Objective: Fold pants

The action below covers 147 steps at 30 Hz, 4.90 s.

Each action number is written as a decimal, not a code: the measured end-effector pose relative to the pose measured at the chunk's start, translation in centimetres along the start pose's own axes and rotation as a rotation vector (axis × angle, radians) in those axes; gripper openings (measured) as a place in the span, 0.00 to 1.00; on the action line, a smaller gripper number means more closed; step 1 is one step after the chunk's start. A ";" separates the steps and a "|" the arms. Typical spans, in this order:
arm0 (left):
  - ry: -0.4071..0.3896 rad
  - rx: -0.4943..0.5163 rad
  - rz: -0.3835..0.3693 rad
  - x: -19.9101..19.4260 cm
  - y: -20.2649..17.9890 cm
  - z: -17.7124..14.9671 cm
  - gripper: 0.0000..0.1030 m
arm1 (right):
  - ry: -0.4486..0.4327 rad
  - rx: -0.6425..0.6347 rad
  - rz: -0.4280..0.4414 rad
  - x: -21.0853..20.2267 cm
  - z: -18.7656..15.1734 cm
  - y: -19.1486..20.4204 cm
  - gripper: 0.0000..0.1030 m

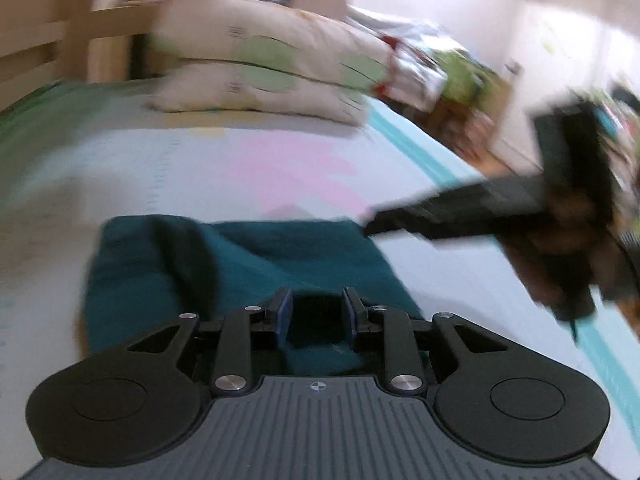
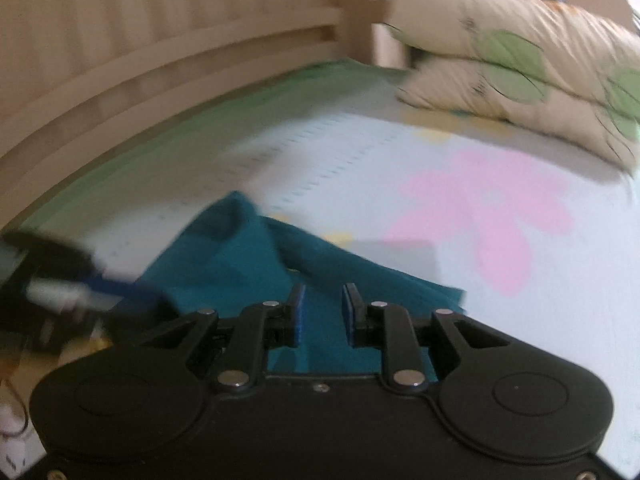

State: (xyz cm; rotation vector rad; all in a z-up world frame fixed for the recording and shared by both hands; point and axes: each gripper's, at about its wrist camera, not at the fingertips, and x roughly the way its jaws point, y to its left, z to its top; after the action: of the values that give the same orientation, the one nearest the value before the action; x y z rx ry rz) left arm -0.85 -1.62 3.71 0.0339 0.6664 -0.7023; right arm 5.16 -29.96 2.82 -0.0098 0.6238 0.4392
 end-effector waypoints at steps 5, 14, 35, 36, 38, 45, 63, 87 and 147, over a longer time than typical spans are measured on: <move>-0.022 -0.128 0.118 -0.2 3.6 1.4 0.28 | -0.022 -0.130 0.054 -0.2 -0.5 4.2 0.45; 0.341 -0.209 0.266 5.2 6.2 1.5 0.28 | 0.035 -0.348 0.085 2.0 -2.4 9.0 0.49; 0.409 -0.120 0.301 6.9 4.7 1.3 0.42 | -0.001 0.079 -0.081 2.7 0.9 0.6 0.03; 0.410 -0.120 0.300 7.0 4.7 1.3 0.42 | 0.008 0.116 -0.118 2.9 1.0 -0.8 0.03; 0.412 -0.117 0.301 6.8 4.7 1.3 0.43 | 0.042 0.164 -0.194 3.5 0.9 -2.7 0.04; 0.393 -0.144 0.290 6.7 5.1 0.9 0.43 | -0.001 -0.037 -0.077 1.5 -0.2 1.7 0.30; 0.406 -0.162 0.284 6.6 5.6 1.1 0.46 | 0.027 -0.411 0.071 3.0 -3.8 9.5 0.17; 0.411 -0.150 0.282 7.1 5.2 0.9 0.53 | -0.042 -0.332 0.039 0.7 -1.0 8.5 0.31; 0.319 -0.105 0.206 4.6 4.2 2.0 0.52 | 0.132 0.589 -0.058 -0.8 -8.8 -2.8 0.52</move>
State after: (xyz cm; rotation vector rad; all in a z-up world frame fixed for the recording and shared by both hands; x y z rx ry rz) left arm 5.44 -1.54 1.86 0.1181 0.9897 -0.4661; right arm 0.75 -34.00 -4.24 0.5053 0.8627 0.1873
